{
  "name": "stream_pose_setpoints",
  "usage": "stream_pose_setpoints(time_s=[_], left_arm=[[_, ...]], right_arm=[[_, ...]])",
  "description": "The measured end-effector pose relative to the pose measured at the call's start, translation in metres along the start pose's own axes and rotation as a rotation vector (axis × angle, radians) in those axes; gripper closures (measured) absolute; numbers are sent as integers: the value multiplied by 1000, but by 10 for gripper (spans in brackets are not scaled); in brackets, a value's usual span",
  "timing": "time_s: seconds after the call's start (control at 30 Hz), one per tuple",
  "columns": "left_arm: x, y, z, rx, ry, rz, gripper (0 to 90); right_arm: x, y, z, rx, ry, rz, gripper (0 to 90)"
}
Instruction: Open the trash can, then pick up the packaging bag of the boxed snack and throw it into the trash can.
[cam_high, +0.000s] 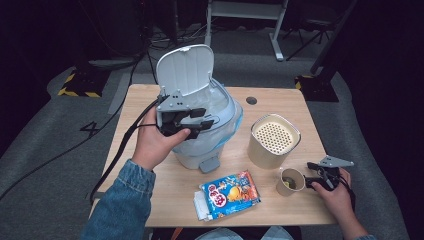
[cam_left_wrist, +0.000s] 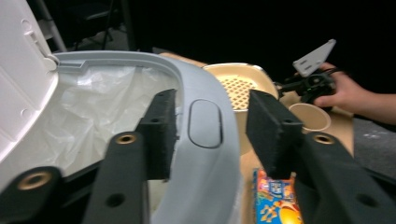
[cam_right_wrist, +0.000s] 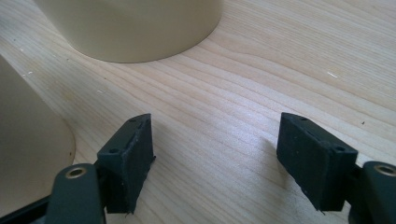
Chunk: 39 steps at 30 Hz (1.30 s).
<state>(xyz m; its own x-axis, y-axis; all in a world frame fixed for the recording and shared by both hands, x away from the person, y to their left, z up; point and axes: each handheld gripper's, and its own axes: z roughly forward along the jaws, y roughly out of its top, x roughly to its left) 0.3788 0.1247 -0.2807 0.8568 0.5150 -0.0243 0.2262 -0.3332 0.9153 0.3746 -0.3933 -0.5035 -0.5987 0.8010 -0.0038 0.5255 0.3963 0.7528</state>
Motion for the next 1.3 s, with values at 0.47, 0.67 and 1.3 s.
stream_pose_setpoints(time_s=[0.47,0.67,1.3], left_arm=[[-18,-32,-49,18,38,16,434],[-25,-62,-59,93,133,43,430],[-1,-199,-33,254,200,-126,435]], right_arm=[[0,0,0,3,0,0,274],[-2,-1,-3,-4,5,5,283],[-4,54,-54,-134,15,-56,327]])
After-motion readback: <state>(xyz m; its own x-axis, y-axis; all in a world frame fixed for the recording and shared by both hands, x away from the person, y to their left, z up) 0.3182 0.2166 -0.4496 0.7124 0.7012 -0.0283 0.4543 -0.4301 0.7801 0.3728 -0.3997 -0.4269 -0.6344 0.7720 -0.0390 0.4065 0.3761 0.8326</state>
